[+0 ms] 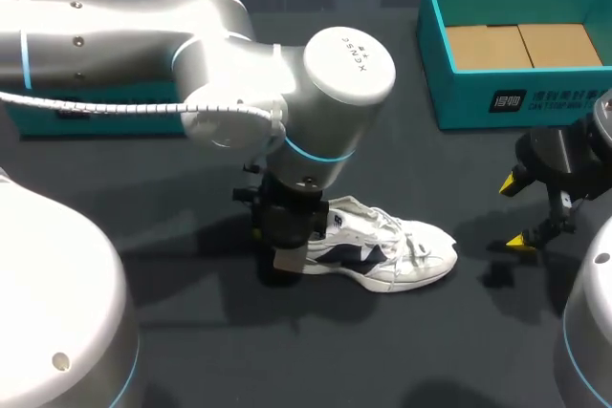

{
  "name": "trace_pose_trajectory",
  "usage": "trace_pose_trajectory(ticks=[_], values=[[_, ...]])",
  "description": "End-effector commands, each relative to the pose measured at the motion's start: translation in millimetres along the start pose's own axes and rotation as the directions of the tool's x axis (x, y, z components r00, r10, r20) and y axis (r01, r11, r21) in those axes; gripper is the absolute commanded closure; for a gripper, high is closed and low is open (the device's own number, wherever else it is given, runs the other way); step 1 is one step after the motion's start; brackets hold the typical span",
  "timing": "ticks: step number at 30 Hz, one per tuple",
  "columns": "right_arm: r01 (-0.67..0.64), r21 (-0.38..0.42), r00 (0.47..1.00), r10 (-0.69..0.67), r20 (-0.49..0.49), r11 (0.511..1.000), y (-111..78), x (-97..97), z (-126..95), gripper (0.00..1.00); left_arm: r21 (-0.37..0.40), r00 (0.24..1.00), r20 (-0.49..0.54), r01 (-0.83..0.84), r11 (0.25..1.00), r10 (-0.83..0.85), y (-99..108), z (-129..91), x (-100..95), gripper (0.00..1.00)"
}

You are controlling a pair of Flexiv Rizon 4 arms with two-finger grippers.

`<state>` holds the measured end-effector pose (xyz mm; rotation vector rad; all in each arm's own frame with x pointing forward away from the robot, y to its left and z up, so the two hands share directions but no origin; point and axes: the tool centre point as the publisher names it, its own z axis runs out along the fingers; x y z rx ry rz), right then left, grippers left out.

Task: Take the shoe out of the shoebox, open the shoe tongue, remove and reinsert the insole, then place the shoe into the shoebox

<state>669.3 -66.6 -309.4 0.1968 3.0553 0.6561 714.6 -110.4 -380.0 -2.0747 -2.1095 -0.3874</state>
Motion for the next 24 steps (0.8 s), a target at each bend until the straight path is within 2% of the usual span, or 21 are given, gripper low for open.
trace_pose_trajectory(ticks=[1,2,6,12,17,24], values=[[0.0,0.001,1.0,0.0,0.002,1.0,-0.3,1.5,-0.1,0.0,-0.001,1.0,0.013,-0.006,1.0,0.006,1.0,-0.8,2.2,0.09],[0.0,0.001,1.0,0.0,0.002,1.0,-0.3,1.5,-0.1,0.0,-0.014,1.0,0.017,-0.011,1.0,0.011,0.6,-2.8,3.5,0.0],[0.0,0.001,1.0,0.0,0.002,1.0,-0.3,1.5,-0.1,0.0,-0.042,0.998,0.057,-0.014,0.999,0.017,-2.7,-18.0,10.6,0.0],[0.0,0.001,1.0,0.0,0.002,1.0,-0.3,1.5,-0.1,0.0,-0.015,0.984,0.176,0.011,1.0,-0.008,-7.4,-59.2,30.3,0.0],[0.0,0.001,1.0,0.0,0.002,1.0,-0.3,1.5,-0.1,0.0,0.113,0.959,0.266,0.069,0.991,-0.097,-16.9,-91.0,55.8,0.0],[0.0,0.001,1.0,0.0,0.002,1.0,-0.3,1.5,-0.1,0.0,0.278,0.91,0.338,0.149,0.949,-0.242,-39.1,-114.8,86.6,0.0]])
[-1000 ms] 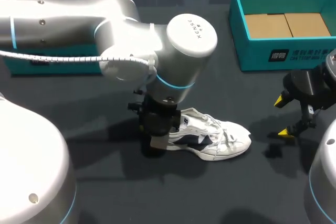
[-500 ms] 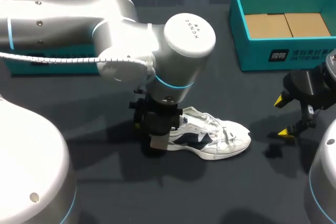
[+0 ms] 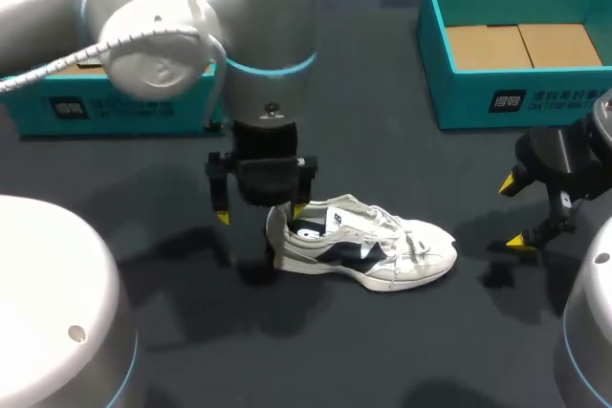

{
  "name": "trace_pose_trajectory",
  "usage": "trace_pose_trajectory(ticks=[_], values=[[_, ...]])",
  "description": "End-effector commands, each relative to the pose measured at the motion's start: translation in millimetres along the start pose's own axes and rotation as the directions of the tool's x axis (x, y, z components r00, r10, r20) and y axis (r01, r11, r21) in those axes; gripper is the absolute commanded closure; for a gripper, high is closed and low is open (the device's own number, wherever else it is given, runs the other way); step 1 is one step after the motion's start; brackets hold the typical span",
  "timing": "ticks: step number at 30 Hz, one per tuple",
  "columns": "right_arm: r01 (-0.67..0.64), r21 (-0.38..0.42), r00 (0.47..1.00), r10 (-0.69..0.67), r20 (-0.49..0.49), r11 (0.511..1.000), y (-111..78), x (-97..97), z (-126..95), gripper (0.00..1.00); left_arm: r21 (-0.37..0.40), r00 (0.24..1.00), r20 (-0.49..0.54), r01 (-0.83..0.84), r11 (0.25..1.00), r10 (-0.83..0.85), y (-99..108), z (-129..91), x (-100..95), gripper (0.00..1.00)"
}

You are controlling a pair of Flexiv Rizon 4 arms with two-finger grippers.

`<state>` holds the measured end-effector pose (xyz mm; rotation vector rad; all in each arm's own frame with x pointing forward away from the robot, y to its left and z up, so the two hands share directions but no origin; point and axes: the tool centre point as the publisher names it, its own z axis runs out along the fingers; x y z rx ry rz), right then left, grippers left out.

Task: Take the shoe out of the shoebox, open the shoe tongue, remove and reinsert the insole, then place the shoe into the shoebox

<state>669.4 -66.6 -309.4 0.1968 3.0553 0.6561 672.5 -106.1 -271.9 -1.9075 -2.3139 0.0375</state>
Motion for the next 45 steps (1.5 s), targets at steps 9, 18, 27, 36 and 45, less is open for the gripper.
trace_pose_trajectory(ticks=[9,18,27,36,45], values=[[0.0,0.001,1.0,0.0,0.002,1.0,-0.3,1.5,-0.1,0.0,0.236,0.928,0.243,0.226,0.945,-0.283,-5.4,-28.4,57.0,0.0],[0.0,0.001,1.0,0.0,0.002,1.0,-0.3,1.5,-0.1,0.0,0.379,0.884,0.285,0.25,0.891,-0.369,-1.7,-25.4,60.1,0.0],[0.0,0.001,1.0,0.0,0.002,1.0,-0.3,1.5,-0.1,0.0,0.402,0.85,0.301,0.297,0.866,-0.432,4.7,-21.9,60.5,0.0],[0.0,0.001,1.0,0.0,0.002,1.0,-0.3,1.5,-0.1,0.0,0.709,0.626,0.243,0.407,0.576,-0.741,41.1,5.2,72.8,0.0],[0.0,0.001,1.0,0.0,0.002,1.0,-0.3,1.5,-0.1,0.0,0.861,0.491,0.127,0.378,0.342,-0.862,54.8,31.4,71.5,0.0]])
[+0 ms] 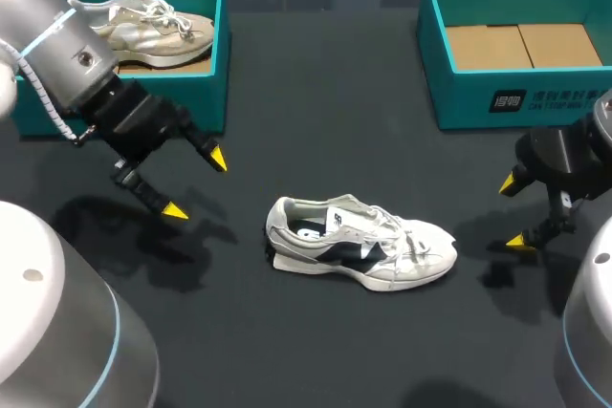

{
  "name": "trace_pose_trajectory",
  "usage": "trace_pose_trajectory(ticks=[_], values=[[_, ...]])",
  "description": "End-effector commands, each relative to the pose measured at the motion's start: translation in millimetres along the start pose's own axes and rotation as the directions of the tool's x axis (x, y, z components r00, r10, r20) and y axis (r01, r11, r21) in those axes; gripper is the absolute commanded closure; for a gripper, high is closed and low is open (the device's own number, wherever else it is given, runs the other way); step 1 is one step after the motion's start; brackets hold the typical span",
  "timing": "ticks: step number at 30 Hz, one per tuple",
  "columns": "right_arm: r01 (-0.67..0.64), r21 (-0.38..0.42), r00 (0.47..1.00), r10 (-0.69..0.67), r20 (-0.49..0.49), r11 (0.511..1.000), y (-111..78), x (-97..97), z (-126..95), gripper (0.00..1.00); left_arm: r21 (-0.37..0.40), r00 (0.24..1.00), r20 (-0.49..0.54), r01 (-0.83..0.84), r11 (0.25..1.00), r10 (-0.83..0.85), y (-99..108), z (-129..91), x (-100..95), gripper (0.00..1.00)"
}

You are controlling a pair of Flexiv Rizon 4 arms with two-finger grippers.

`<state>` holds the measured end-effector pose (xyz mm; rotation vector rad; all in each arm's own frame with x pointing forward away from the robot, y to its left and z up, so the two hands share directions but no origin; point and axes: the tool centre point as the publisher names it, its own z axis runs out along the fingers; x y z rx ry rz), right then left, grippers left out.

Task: Take the shoe out of the shoebox, open the shoe tongue, remove and reinsert the insole, then place the shoe into the shoebox

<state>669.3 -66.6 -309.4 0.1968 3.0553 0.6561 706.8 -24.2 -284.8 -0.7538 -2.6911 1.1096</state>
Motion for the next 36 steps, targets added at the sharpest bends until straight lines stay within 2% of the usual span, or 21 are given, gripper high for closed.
trace_pose_trajectory(ticks=[1,9,14,21,24,27,36], values=[[0.0,0.001,1.0,0.0,0.002,1.0,-0.3,1.5,-0.1,0.0,0.274,0.975,0.074,0.181,0.944,-0.209,16.0,13.9,-0.4,0.0],[0.0,0.001,1.0,0.0,0.002,1.0,-0.3,1.5,-0.1,0.0,0.335,0.954,0.073,0.251,0.908,-0.291,35.6,32.3,-1.0,0.0],[0.0,0.001,1.0,0.0,0.002,1.0,-0.3,1.5,-0.1,0.0,0.376,0.953,0.079,0.243,0.894,-0.292,46.5,38.9,1.5,0.0],[0.0,0.001,1.0,0.0,0.002,1.0,-0.3,1.5,-0.1,0.0,0.394,0.955,0.123,0.201,0.897,-0.269,58.8,52.2,2.6,0.0],[0.0,0.001,1.0,0.0,0.002,1.0,-0.3,1.5,-0.1,0.0,0.401,0.95,0.137,0.206,0.893,-0.281,61.3,53.5,1.6,0.0],[0.0,0.001,1.0,0.0,0.002,1.0,-0.3,1.5,-0.1,0.0,0.406,0.936,0.194,0.196,0.893,-0.294,62.0,52.3,0.2,0.0],[0.0,0.001,1.0,0.0,0.002,1.0,-0.3,1.5,-0.1,0.0,0.406,0.936,0.194,0.196,0.893,-0.294,62.0,52.3,0.2,0.0]])
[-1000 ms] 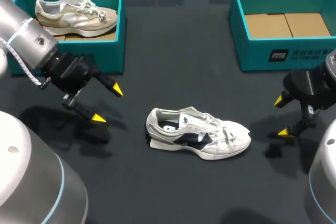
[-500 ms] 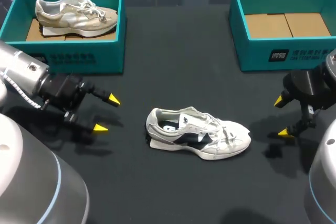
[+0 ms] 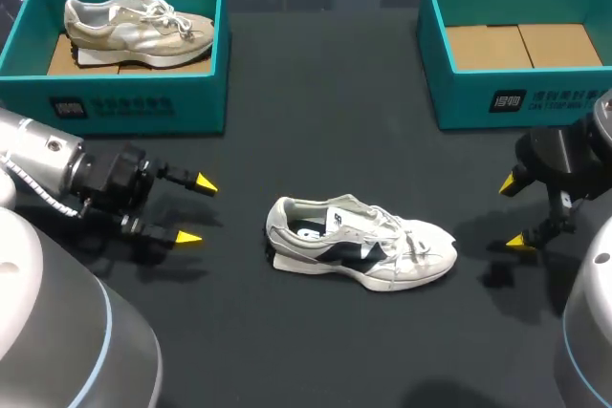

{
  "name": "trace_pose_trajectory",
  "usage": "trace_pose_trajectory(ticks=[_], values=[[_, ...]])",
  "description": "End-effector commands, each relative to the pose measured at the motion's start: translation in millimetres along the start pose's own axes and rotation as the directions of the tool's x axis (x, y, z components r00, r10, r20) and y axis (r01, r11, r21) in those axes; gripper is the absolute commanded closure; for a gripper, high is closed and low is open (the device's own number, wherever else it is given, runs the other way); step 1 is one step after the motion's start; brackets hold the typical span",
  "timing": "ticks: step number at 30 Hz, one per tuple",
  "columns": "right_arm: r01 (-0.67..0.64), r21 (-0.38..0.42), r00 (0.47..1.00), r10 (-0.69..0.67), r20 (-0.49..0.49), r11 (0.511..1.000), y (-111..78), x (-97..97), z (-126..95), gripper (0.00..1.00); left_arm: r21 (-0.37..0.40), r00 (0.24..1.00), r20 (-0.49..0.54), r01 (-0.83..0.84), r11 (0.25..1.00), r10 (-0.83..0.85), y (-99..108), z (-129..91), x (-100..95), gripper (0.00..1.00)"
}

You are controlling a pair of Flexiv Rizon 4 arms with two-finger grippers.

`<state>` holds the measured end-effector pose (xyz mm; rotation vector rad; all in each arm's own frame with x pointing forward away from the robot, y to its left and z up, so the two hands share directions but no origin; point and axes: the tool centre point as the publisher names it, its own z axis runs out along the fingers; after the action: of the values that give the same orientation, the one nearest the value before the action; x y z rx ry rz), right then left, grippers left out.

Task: Take the shoe out of the shoebox, open the shoe tongue, remove and reinsert the insole, then place the shoe into the shoebox

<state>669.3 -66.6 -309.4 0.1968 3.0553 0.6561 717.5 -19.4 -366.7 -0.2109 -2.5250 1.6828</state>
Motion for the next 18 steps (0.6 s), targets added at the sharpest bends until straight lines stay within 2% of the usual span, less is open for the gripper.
trace_pose_trajectory(ticks=[1,5,10,18], values=[[0.0,0.001,1.0,0.0,0.002,1.0,-0.3,1.5,-0.1,0.0,-0.004,1.0,0.005,-0.001,1.0,0.001,-1.3,-0.2,2.1,0.0],[0.0,0.001,1.0,0.0,0.002,1.0,-0.3,1.5,-0.1,0.0,-0.004,1.0,0.005,-0.001,1.0,0.001,-1.3,-0.2,2.1,0.0],[0.0,0.001,1.0,0.0,0.002,1.0,-0.3,1.5,-0.1,0.0,0.07,1.0,0.007,0.029,0.997,-0.03,2.9,5.3,-2.5,0.0],[0.0,0.001,1.0,0.0,0.002,1.0,-0.3,1.5,-0.1,0.0,0.077,1.0,0.012,0.009,0.997,-0.01,2.5,19.2,-6.7,0.0]])
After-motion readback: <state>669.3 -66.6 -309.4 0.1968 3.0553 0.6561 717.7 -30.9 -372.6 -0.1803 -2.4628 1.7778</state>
